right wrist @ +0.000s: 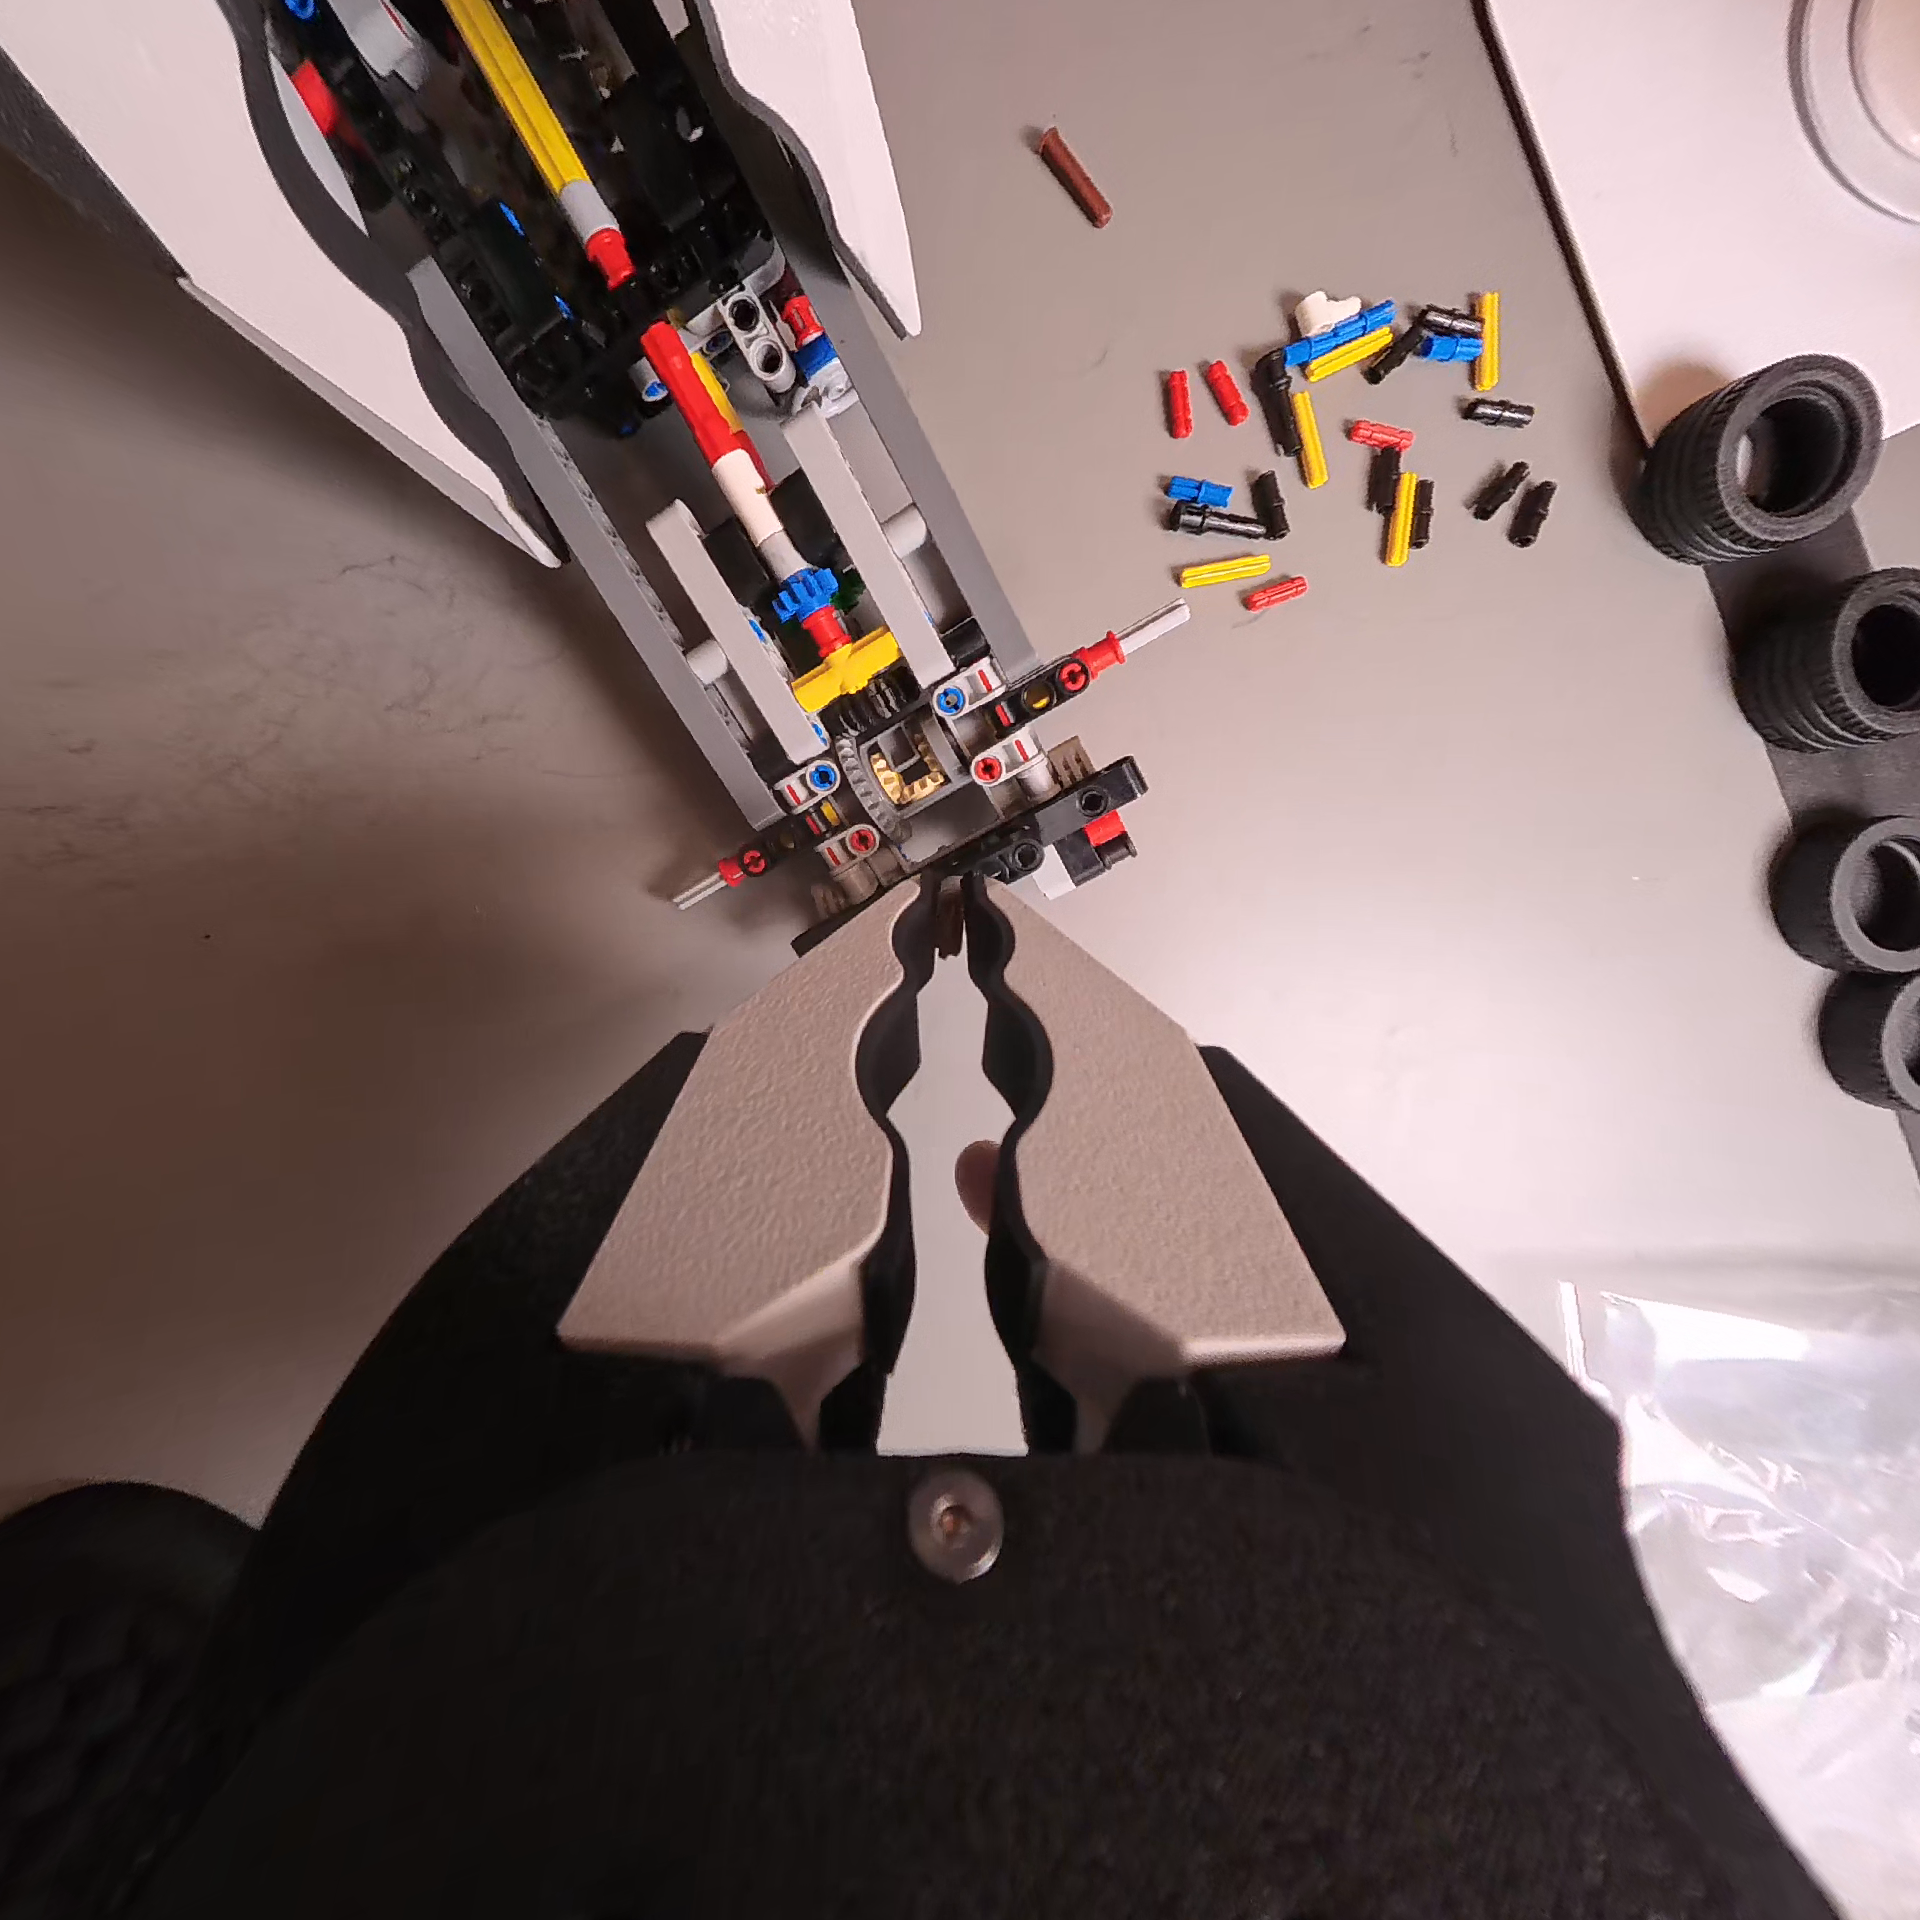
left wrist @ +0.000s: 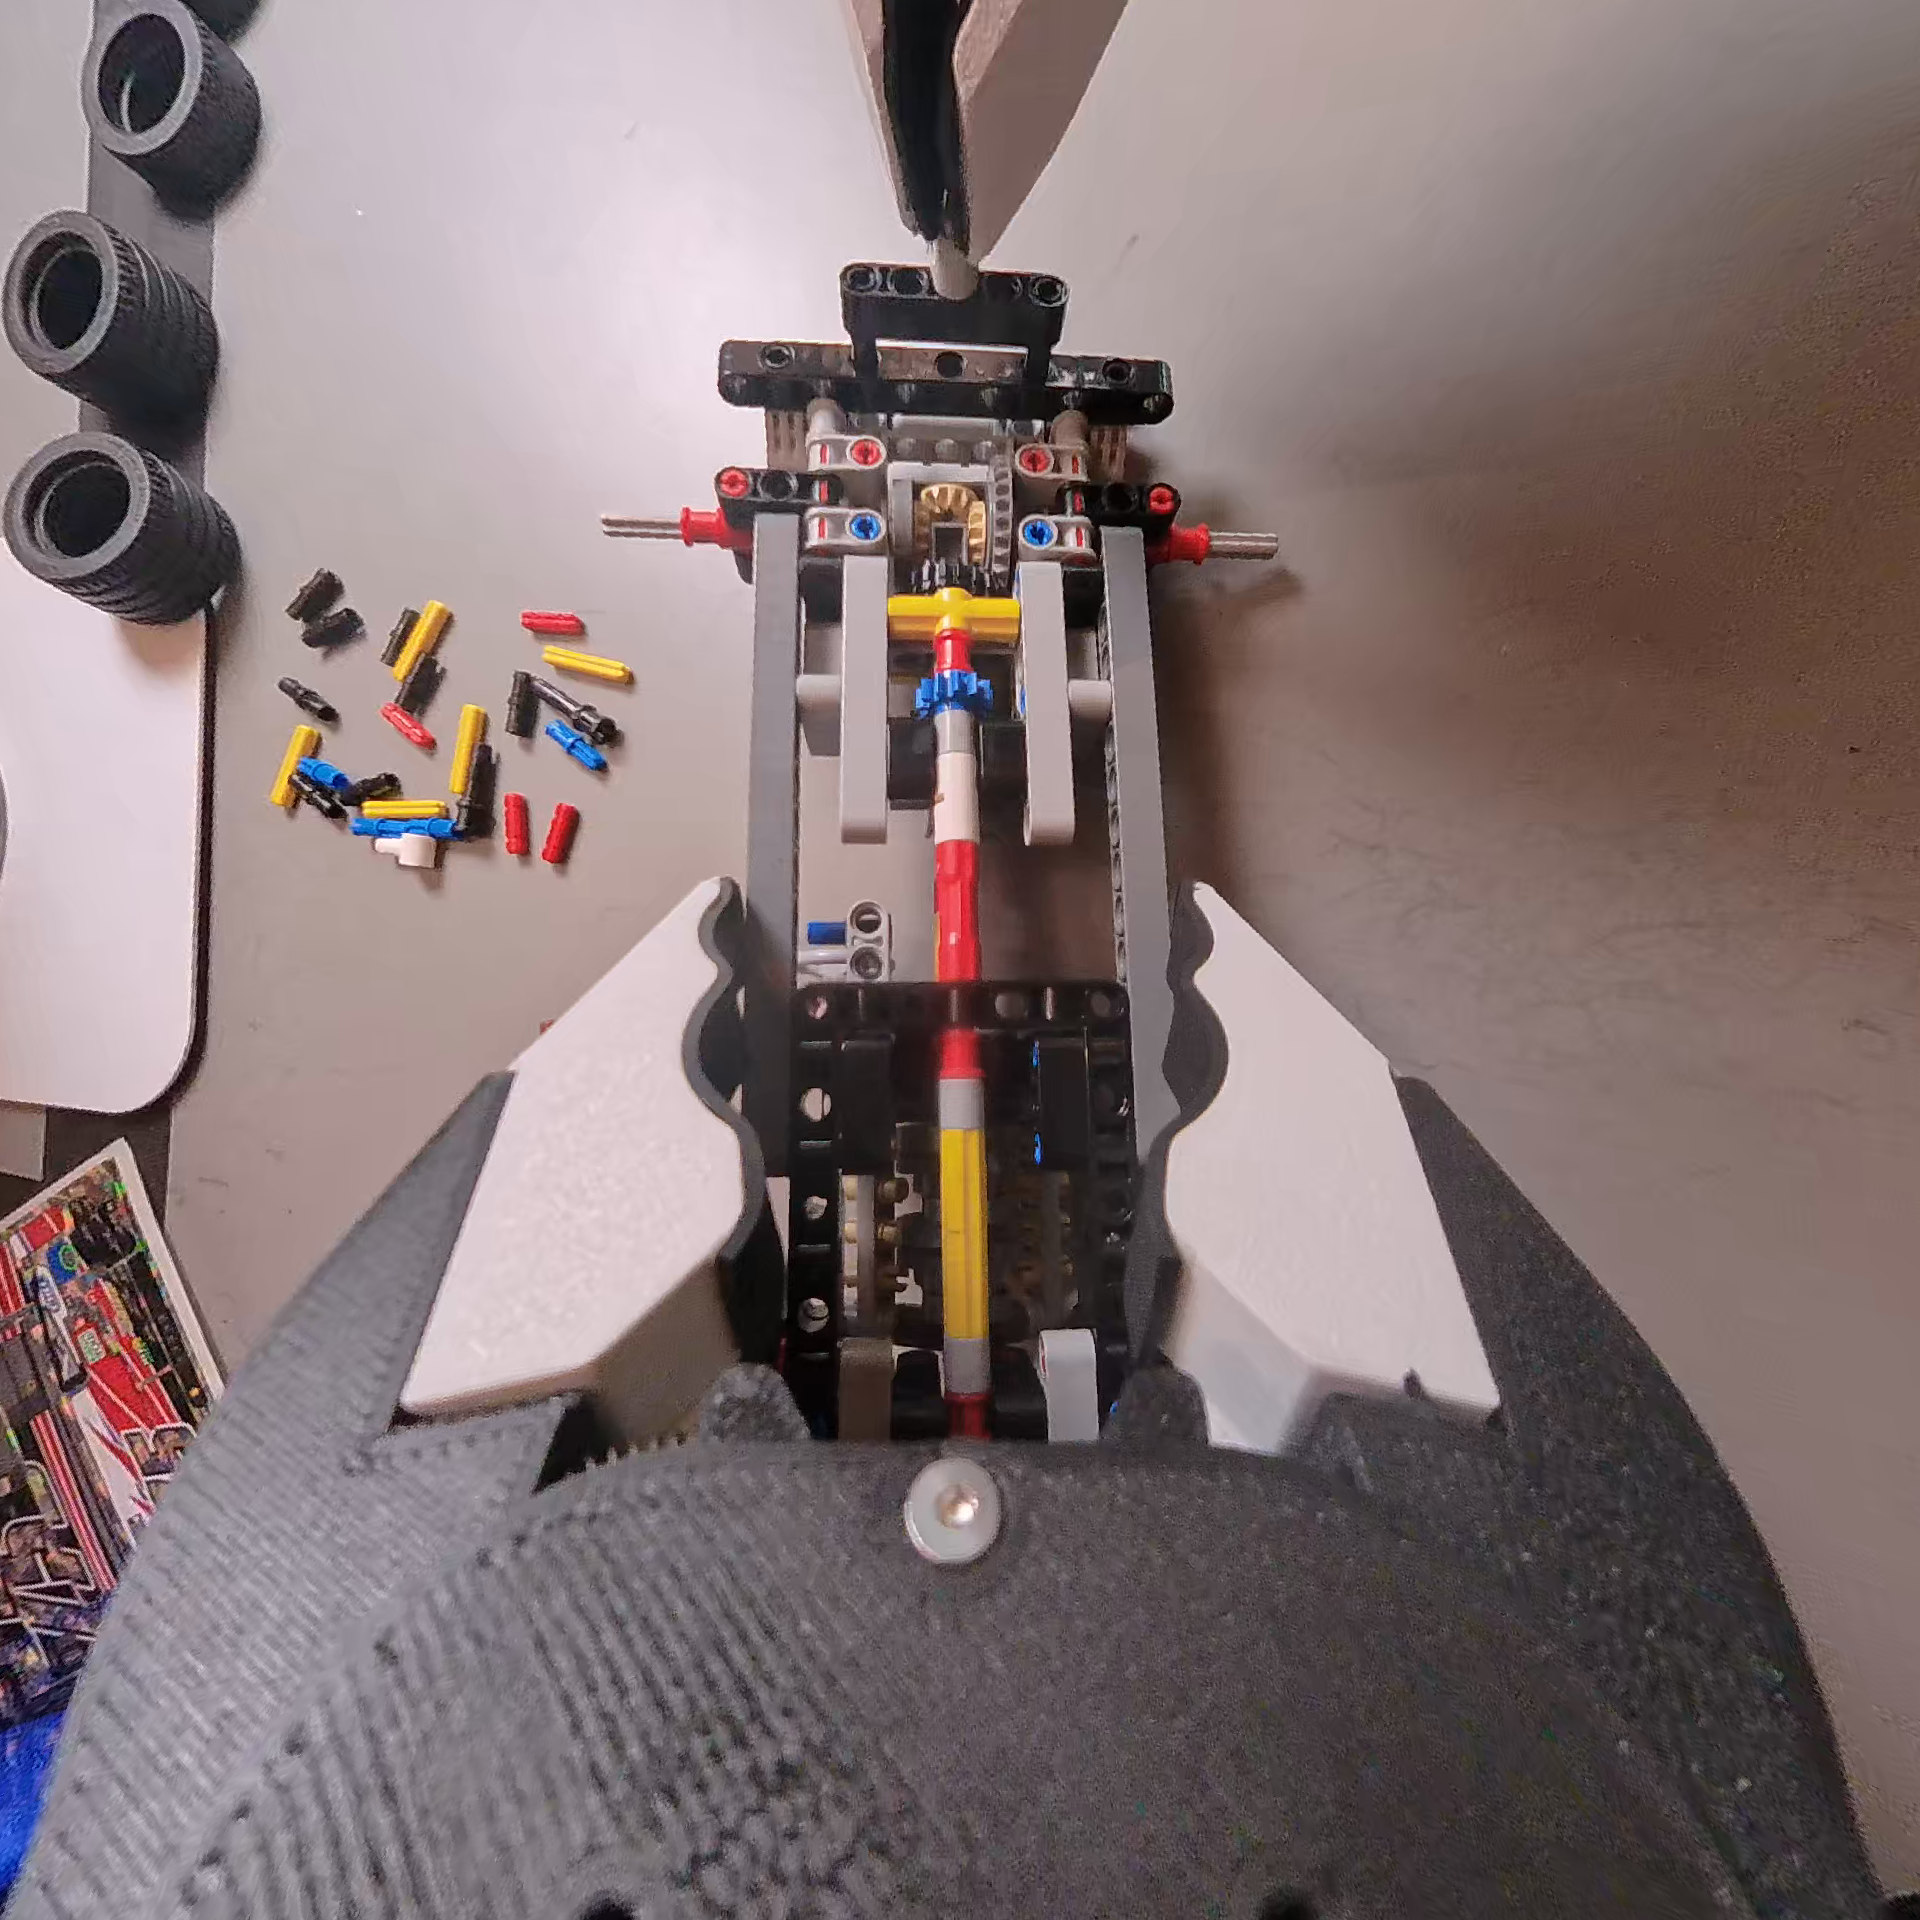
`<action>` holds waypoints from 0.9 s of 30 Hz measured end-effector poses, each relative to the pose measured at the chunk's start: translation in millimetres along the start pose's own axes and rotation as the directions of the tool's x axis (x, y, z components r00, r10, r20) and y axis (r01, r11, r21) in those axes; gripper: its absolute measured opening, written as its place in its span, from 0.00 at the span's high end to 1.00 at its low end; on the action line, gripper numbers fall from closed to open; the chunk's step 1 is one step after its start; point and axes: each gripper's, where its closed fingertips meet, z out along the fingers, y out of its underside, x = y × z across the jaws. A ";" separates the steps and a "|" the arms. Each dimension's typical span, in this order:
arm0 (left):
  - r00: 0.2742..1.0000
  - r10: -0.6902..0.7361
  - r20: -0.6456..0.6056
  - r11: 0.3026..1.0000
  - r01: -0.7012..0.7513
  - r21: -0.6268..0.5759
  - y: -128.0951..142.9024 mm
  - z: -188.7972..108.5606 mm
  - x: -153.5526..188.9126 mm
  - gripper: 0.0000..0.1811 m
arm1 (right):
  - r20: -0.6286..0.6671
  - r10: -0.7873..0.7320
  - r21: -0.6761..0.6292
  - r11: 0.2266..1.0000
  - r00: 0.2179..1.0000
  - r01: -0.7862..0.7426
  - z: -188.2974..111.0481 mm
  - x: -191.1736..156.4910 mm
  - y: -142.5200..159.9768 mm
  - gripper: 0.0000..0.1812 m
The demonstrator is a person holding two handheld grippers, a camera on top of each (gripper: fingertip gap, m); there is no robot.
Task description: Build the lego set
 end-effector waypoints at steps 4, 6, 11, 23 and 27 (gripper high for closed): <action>1.000 -0.011 -0.001 1.000 0.011 -0.002 -0.3 0.3 0.1 0.55 | -0.014 0.013 0.015 1.000 1.000 -0.013 1.3 2.1 -1.1 0.99; 1.000 -0.015 -0.001 1.000 0.015 -0.005 -0.4 0.2 0.1 0.55 | -0.015 0.015 0.018 1.000 1.000 -0.015 1.8 3.2 -1.2 0.99; 1.000 -0.024 0.002 1.000 0.024 -0.007 -0.6 0.4 0.2 0.55 | 0.002 0.038 0.032 0.999 0.999 -0.038 2.8 5.4 -0.9 0.99; 0.999 -0.039 0.004 0.999 0.040 -0.018 -1.4 0.5 0.0 0.55 | 0.103 0.110 0.051 0.992 0.989 -0.116 7.4 10.7 -1.4 0.99; 0.999 -0.036 0.006 0.999 0.036 -0.020 -0.9 0.0 0.4 0.55 | 0.123 0.105 0.040 0.993 0.987 -0.110 8.0 8.8 -4.0 1.00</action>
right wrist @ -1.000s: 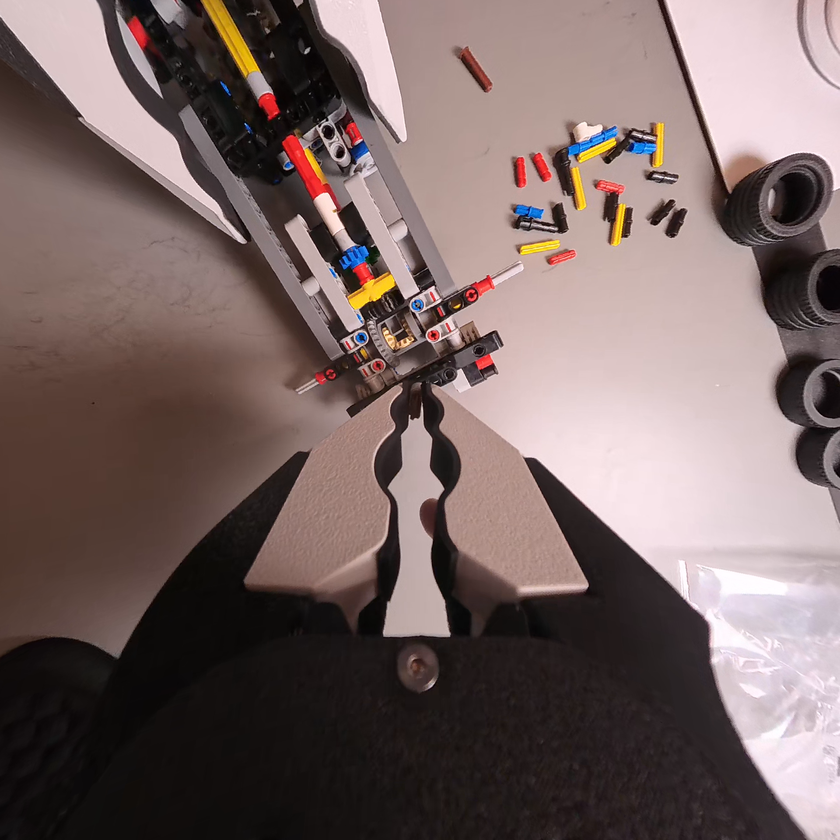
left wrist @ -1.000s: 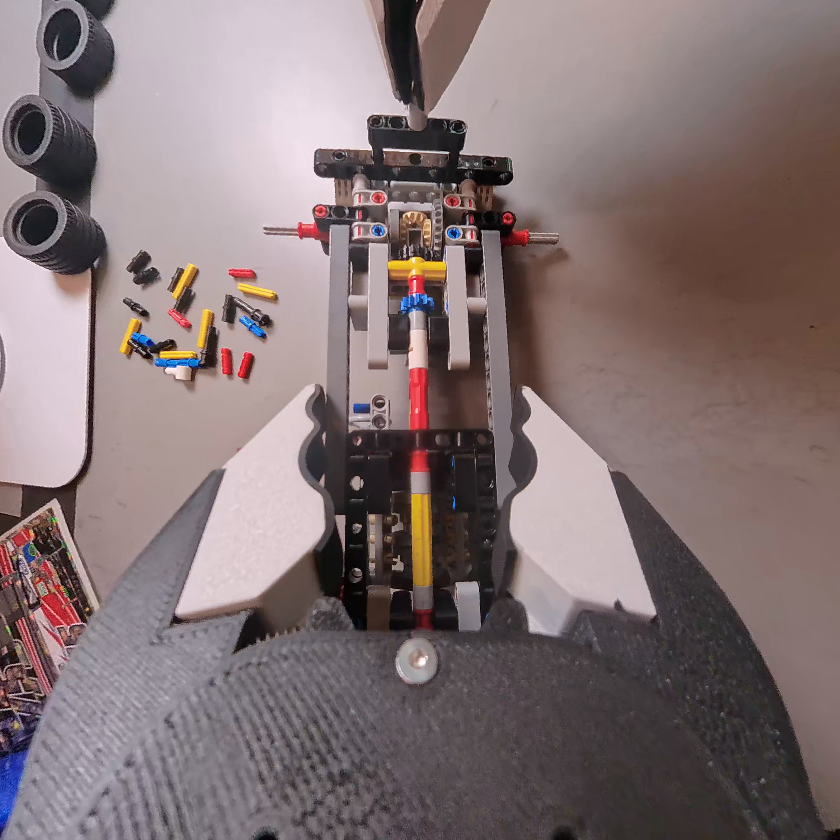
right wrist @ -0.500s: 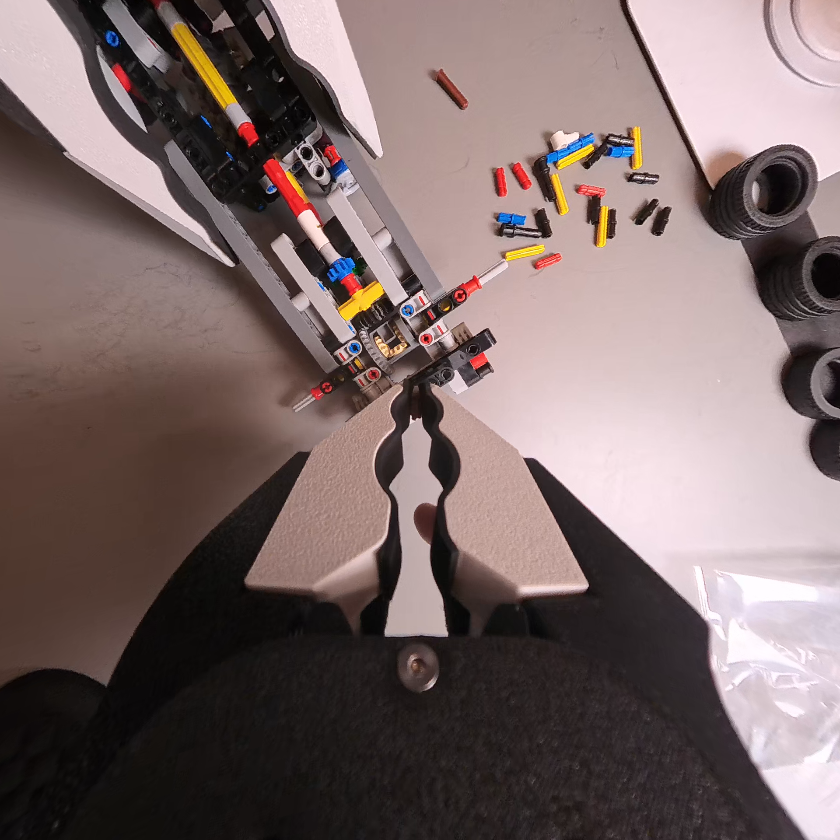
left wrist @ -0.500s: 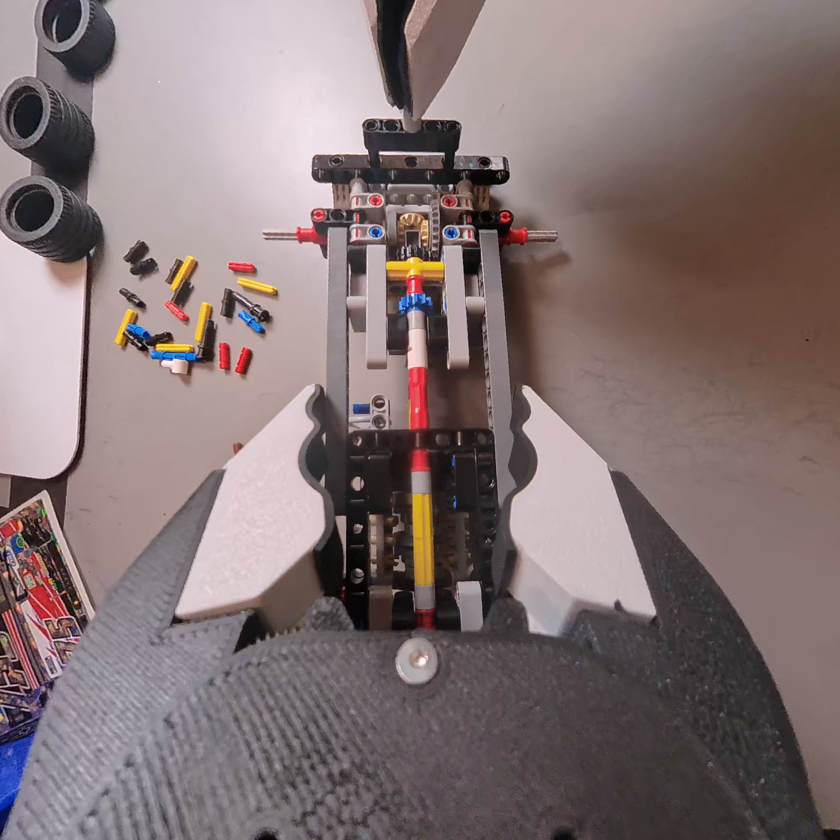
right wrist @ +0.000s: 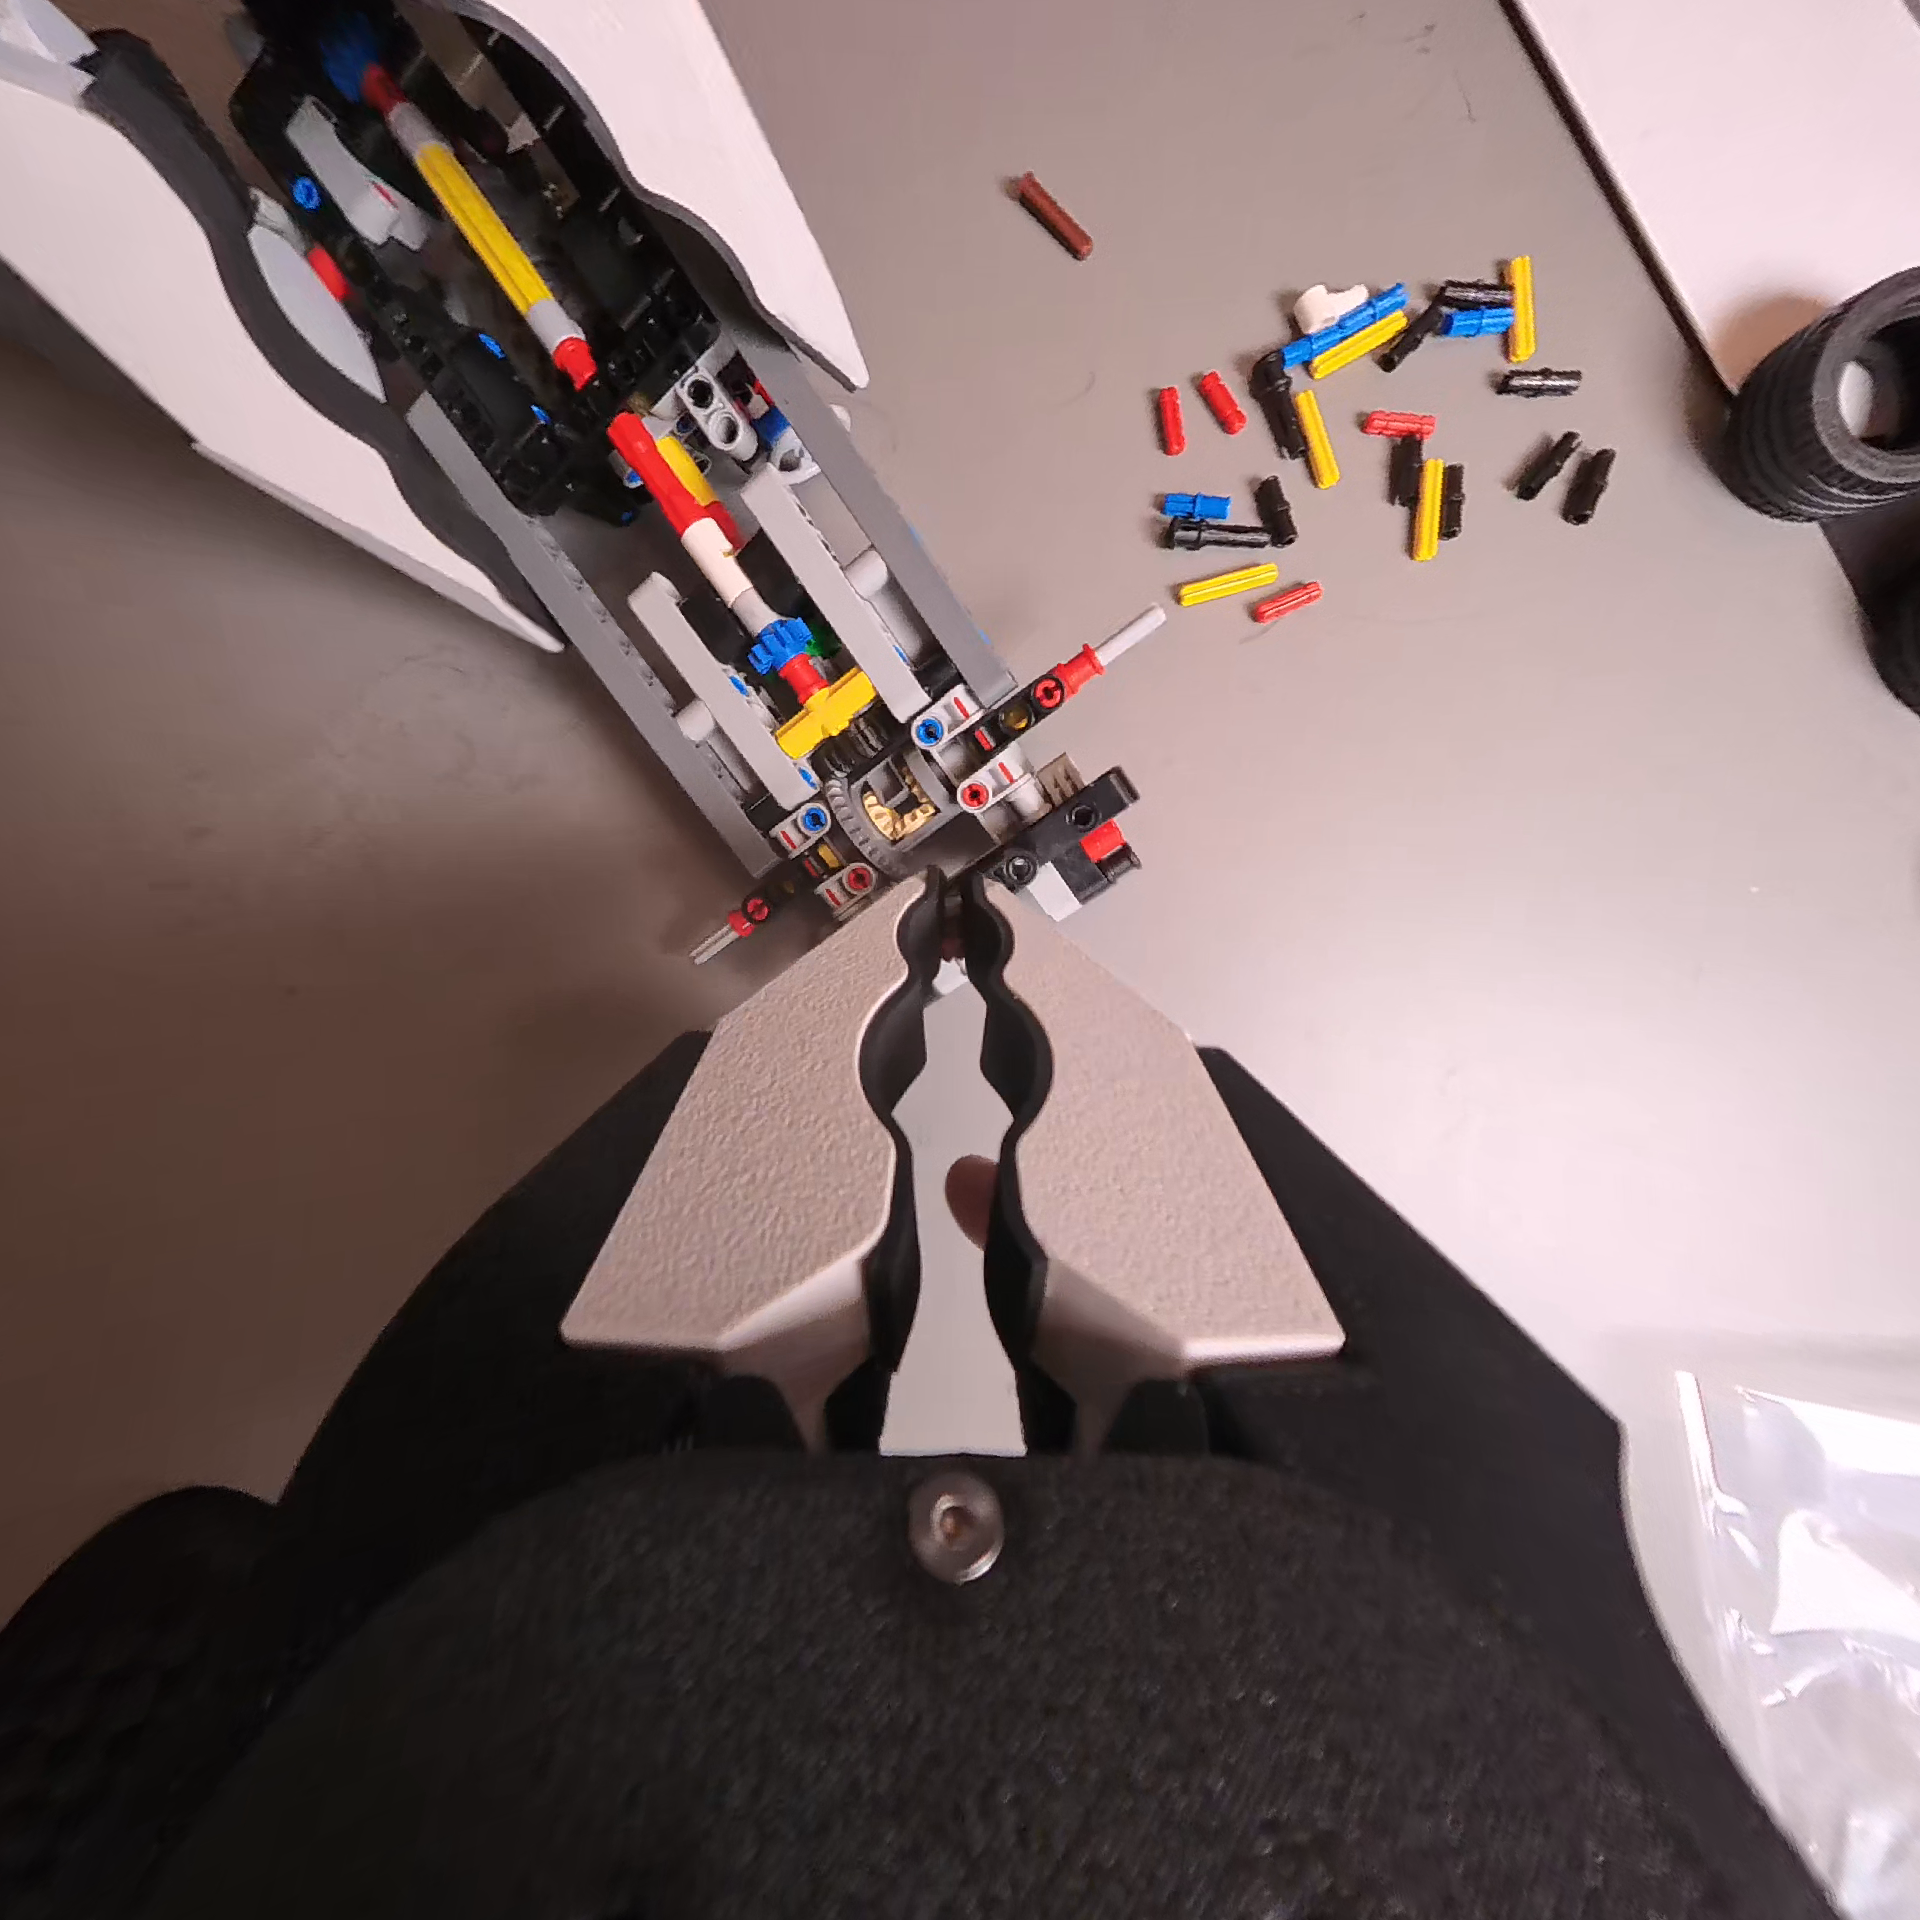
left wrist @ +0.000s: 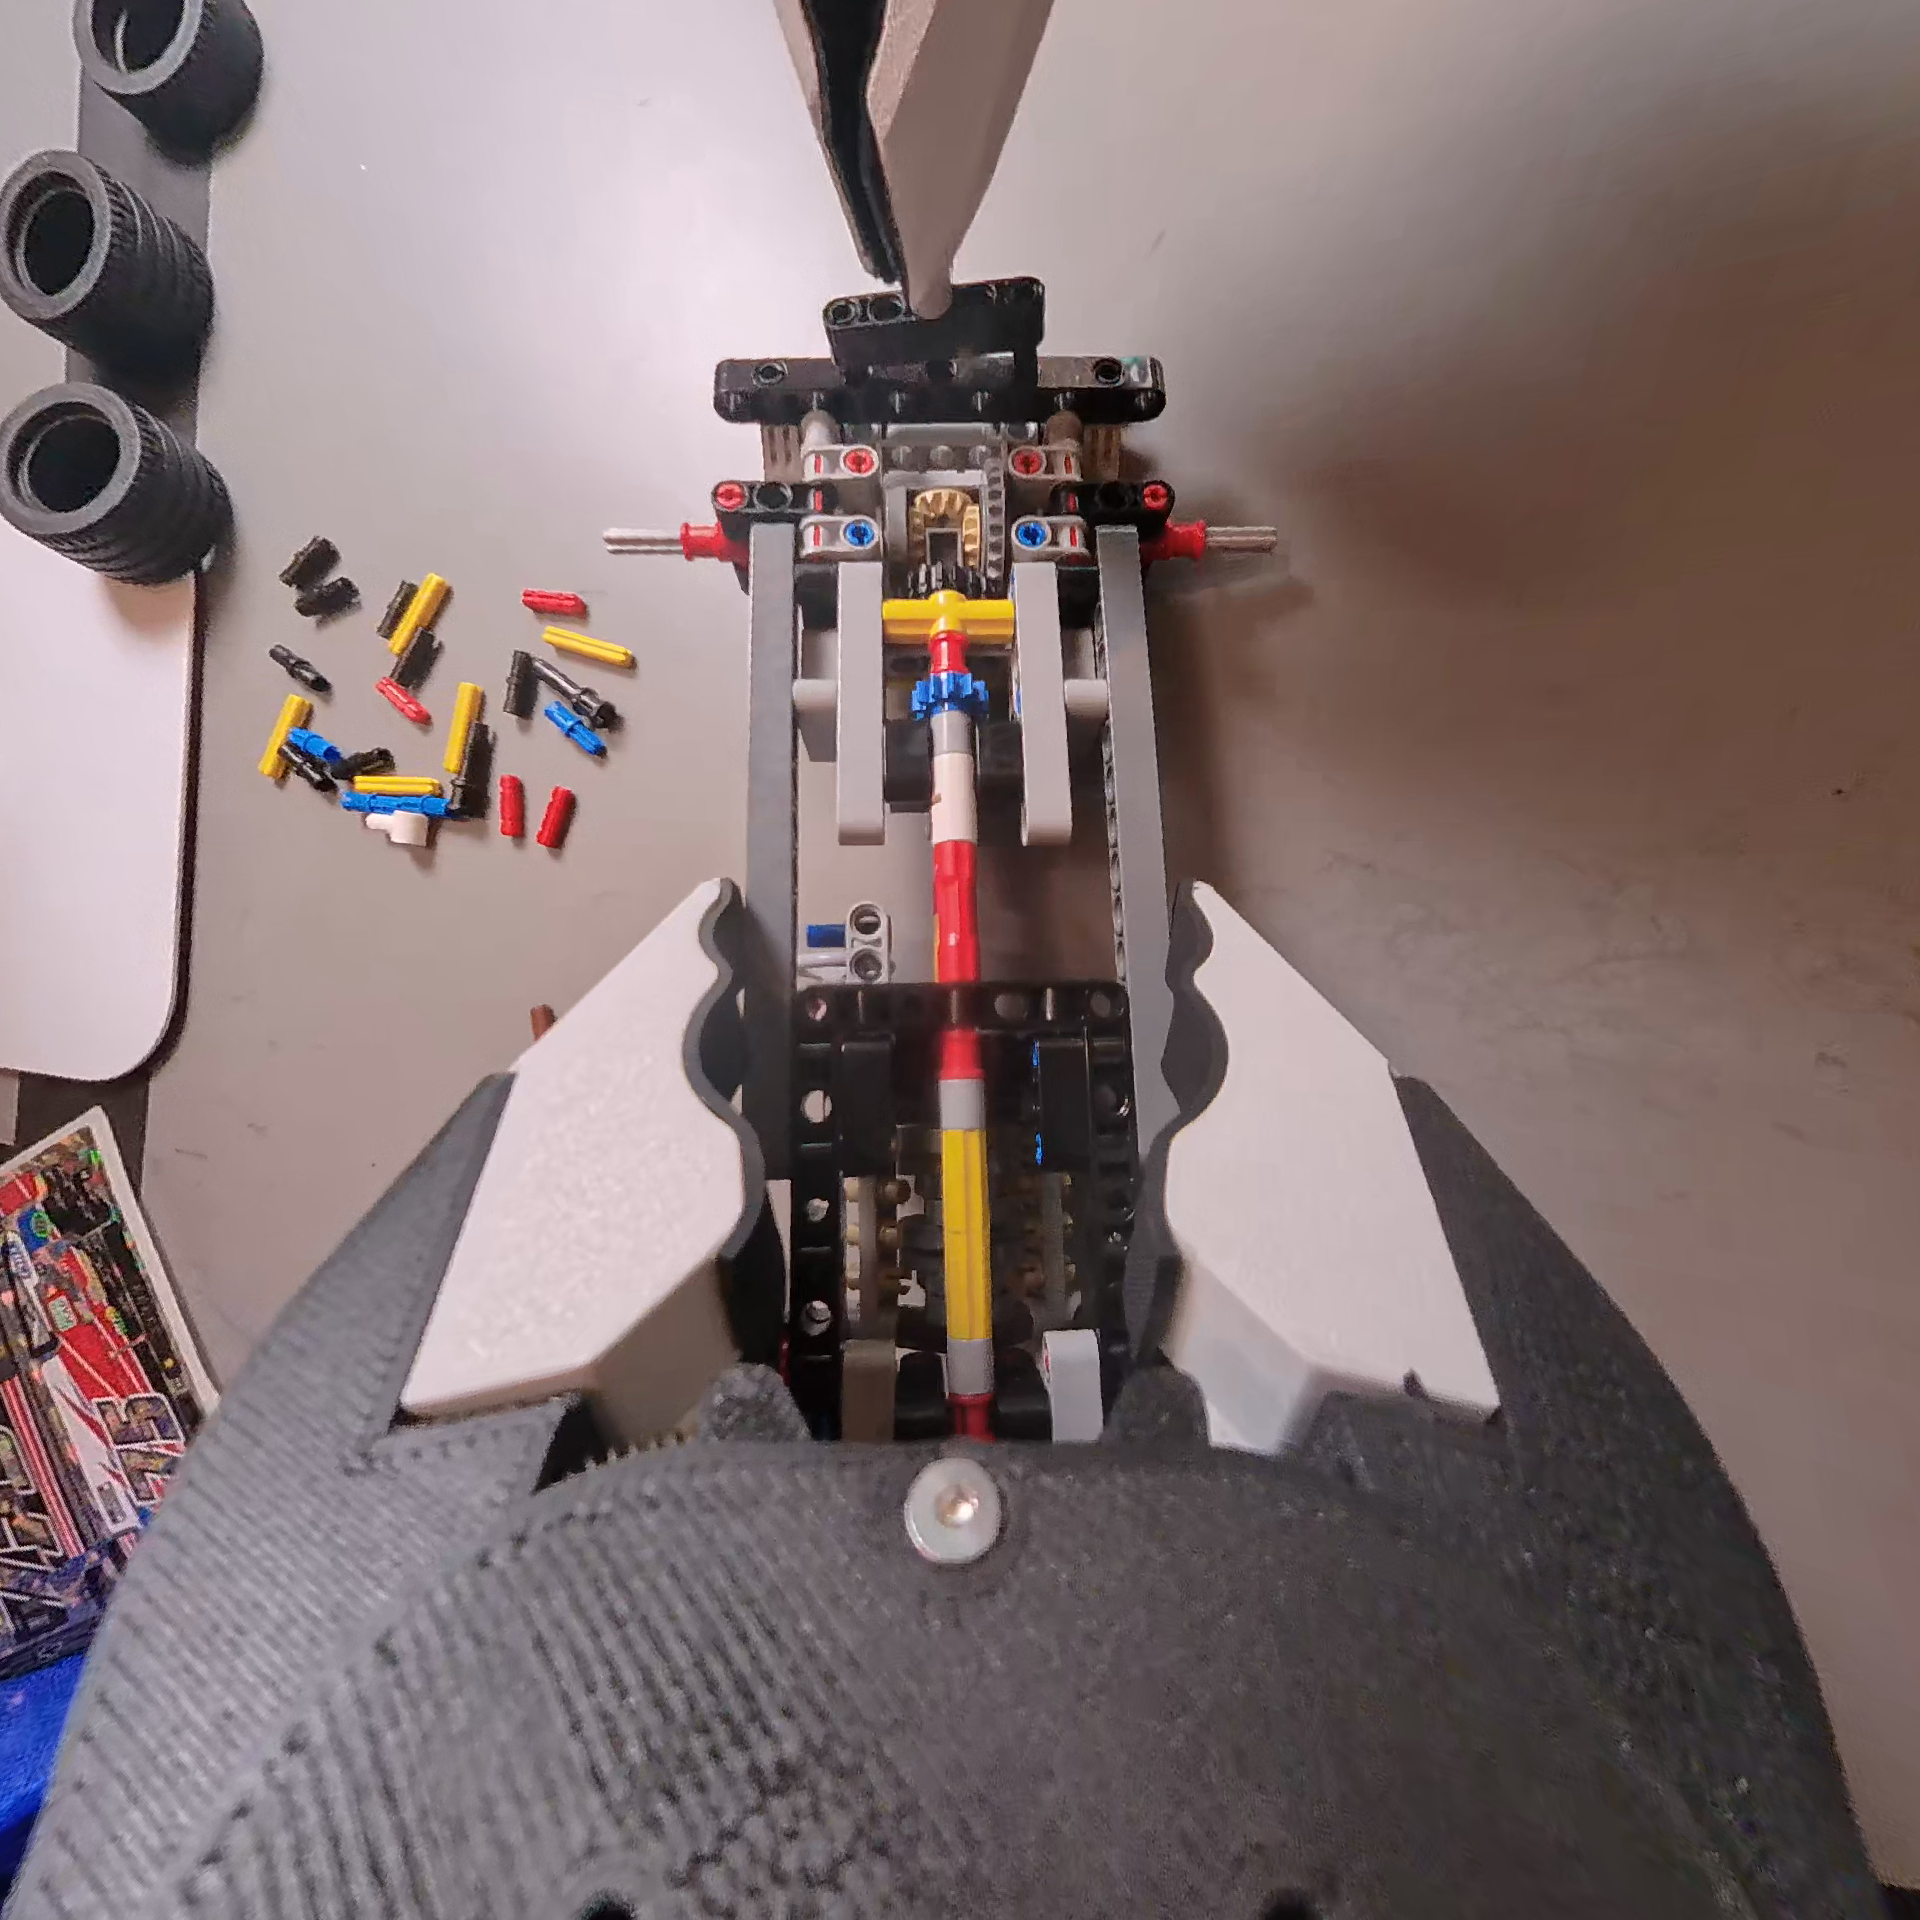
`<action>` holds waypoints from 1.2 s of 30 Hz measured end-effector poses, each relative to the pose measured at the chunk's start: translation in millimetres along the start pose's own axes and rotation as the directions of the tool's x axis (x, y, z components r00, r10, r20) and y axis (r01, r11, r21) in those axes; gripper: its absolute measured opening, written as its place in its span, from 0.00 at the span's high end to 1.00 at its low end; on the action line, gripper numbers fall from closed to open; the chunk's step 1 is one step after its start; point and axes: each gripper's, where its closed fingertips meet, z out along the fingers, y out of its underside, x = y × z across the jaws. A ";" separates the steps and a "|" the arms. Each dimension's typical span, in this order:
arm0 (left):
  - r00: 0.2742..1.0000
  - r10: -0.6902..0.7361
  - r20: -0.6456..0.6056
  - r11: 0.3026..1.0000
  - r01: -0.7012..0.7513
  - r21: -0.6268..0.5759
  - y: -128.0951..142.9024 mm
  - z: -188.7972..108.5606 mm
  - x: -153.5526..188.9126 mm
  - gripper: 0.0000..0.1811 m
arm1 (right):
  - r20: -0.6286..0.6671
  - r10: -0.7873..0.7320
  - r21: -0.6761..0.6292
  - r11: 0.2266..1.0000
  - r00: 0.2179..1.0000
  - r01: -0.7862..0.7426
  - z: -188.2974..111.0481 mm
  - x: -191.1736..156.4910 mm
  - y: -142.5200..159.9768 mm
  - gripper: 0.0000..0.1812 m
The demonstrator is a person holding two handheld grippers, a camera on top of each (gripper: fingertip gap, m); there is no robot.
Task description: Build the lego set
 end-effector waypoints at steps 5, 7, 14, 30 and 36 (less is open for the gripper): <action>1.000 -0.006 -0.005 1.000 0.006 -0.003 0.1 0.1 -0.4 0.55 | 0.025 0.012 0.003 1.000 1.000 -0.012 1.3 0.5 1.3 1.00; 0.999 -0.031 -0.006 0.999 0.031 -0.008 -0.1 0.2 -0.9 0.55 | 0.012 0.028 0.027 0.999 1.000 -0.028 2.3 5.8 0.8 1.00; 0.999 -0.032 0.001 0.999 0.032 -0.017 0.4 0.2 -1.0 0.55 | -0.002 0.020 0.092 0.996 1.000 -0.020 0.3 2.5 -1.1 1.00; 0.994 -0.107 0.019 0.993 0.108 -0.051 -0.8 1.6 8.0 0.54 | -0.081 0.197 0.126 0.974 0.977 -0.186 -6.9 -16.6 19.6 0.86; 0.979 -0.124 -0.163 0.992 0.121 -0.025 -10.6 -21.7 45.6 0.54 | -0.077 0.197 0.130 0.974 0.977 -0.186 2.4 -14.4 20.6 0.95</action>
